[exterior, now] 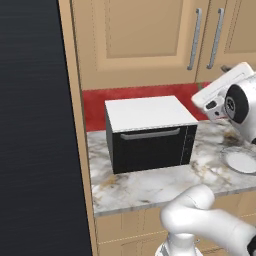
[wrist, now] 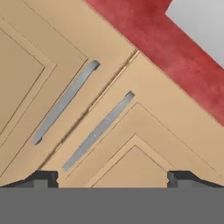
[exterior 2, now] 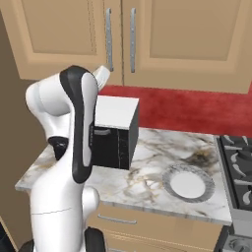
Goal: Pick up the bagel from the plate, place it on the toaster oven rack, close the door, and set the timer.
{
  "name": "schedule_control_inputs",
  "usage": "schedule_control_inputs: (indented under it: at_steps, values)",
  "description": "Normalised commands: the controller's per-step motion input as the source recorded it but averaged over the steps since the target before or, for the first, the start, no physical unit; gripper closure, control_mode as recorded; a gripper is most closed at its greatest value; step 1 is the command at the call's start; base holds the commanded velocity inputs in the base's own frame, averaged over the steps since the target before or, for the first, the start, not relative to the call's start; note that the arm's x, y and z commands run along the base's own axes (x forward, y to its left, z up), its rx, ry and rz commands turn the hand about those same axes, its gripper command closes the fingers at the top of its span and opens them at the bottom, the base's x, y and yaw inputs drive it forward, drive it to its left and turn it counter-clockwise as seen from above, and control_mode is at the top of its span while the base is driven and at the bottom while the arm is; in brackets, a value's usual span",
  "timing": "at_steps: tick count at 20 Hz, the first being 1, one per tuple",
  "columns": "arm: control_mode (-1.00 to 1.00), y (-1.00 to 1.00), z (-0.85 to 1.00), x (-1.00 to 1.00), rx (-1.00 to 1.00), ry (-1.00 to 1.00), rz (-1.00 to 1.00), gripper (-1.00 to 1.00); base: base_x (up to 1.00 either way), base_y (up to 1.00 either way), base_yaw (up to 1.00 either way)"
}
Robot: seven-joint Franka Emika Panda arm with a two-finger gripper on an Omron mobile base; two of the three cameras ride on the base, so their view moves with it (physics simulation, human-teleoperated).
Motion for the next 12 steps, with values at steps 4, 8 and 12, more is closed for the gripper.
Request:
schedule_control_inputs:
  at_steps: [4, 8, 12]
  values:
    - [-1.00, 0.02, 0.36, -0.04, 0.45, -0.40, 0.34, -1.00, 0.00, 0.00, 0.00]
    - [-1.00, 0.00, 0.31, 0.13, 0.10, -0.75, 0.28, -1.00, 0.00, 0.00, 0.00]
    - [-1.00, 0.01, 0.23, 0.35, -0.03, -0.90, 0.20, -1.00, 0.00, 0.00, 0.00]
